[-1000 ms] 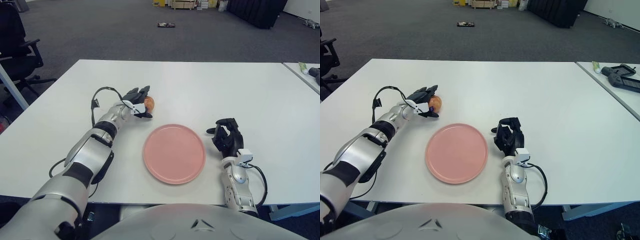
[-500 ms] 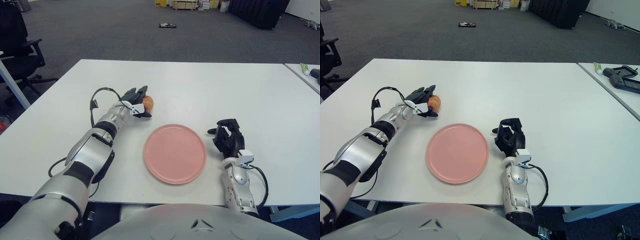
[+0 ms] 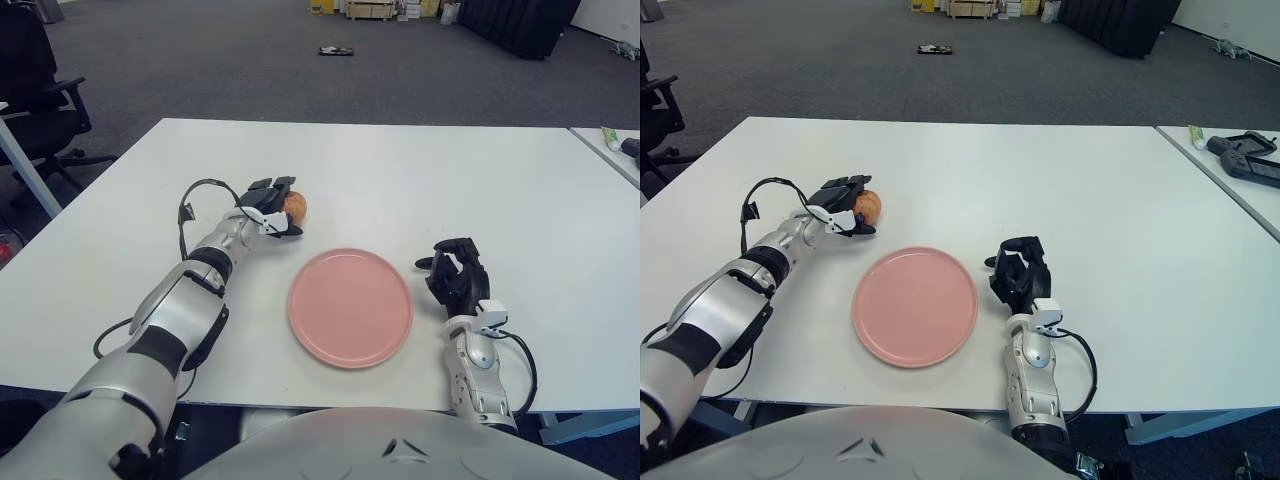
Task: Put the apple into the plate.
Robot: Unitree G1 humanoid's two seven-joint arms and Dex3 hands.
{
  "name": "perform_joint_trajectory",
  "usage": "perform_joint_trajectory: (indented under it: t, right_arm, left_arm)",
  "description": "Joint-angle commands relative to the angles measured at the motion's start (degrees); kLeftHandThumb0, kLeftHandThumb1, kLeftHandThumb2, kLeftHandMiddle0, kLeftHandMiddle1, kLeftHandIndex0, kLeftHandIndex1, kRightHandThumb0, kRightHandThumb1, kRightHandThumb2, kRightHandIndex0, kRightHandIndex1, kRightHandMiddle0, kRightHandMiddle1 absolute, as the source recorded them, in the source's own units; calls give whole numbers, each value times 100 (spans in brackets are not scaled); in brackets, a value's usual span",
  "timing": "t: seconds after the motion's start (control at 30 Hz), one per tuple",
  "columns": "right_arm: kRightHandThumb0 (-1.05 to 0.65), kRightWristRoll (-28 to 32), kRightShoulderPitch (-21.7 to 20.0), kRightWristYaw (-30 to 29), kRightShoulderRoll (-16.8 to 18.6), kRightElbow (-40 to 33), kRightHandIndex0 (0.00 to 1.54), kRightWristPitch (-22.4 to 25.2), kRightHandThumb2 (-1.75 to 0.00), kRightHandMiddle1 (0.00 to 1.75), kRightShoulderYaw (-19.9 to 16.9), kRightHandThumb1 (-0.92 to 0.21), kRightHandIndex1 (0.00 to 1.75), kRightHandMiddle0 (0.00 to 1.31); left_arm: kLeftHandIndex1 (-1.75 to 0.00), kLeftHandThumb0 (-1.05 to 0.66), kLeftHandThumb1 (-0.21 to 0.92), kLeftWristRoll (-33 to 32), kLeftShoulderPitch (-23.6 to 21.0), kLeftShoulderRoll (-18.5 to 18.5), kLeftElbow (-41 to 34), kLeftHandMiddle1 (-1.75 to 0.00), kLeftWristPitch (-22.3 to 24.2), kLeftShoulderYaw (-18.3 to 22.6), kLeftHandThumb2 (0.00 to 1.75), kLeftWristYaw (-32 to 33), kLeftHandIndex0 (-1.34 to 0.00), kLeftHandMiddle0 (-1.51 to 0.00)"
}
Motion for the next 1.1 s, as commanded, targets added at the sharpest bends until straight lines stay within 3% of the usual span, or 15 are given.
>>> perform_joint_trajectory:
  t: [0.0,0.2,0.27,0.33,0.4,0.53,0.67,1.07]
  right_arm:
    - [-38,69,35,5,147,75,56,116,-84,175,-40,-69,143,33]
    - [-38,57,32,-9,152,86,57,107,-85,175,-58,-69,143,33]
    - [-38,35,34,-30,153,83,57,99,-85,175,-63,-69,143,33]
    - [-38,21,36,-37,150,76,57,91,-85,175,-62,-69,143,33]
    - [-38,18,37,-35,148,74,57,87,-85,175,-61,-69,142,33]
    - [-38,32,35,-5,140,72,57,75,-85,175,-57,-69,143,33]
    - [-38,47,26,23,135,83,56,48,-85,175,-57,-69,143,33]
    - [-38,88,12,64,148,64,55,57,-86,175,-74,-68,145,34]
  left_arm:
    - [-108,-75,69,123,264,-28,150,-91,-33,-111,67,39,0,-1]
    - [-122,-68,63,120,296,-31,144,-104,-152,-143,80,263,0,-7]
    - [-137,-64,60,108,301,-36,141,-112,-170,-141,85,323,0,-11]
    - [-159,-51,56,89,299,-35,146,-134,-171,-131,96,345,-26,-23]
    - [-167,-26,43,86,294,-29,153,-141,-174,-130,110,355,-38,-44]
    - [-173,-6,21,-88,323,-59,162,-155,-220,33,139,326,-51,-70]
    - [-174,-2,10,-83,344,-72,132,-161,-301,33,152,421,-56,-80]
    - [-175,0,4,-92,326,-117,125,-164,-194,58,160,379,-58,-86]
